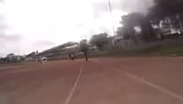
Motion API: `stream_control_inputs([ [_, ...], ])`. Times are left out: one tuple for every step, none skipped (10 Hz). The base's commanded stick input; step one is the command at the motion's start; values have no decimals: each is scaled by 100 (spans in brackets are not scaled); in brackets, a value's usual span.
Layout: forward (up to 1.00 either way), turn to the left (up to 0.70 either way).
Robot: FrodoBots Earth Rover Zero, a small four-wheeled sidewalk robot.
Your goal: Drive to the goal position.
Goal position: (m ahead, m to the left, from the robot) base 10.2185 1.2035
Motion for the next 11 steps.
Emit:
stream_control_inputs([
  [70, 0],
  [70, 0],
  [70, 0],
  [70, 0],
  [70, 0],
  [70, 0],
  [70, 0],
  [70, 0],
  [70, 0],
  [70, 0],
  [70, 0],
])
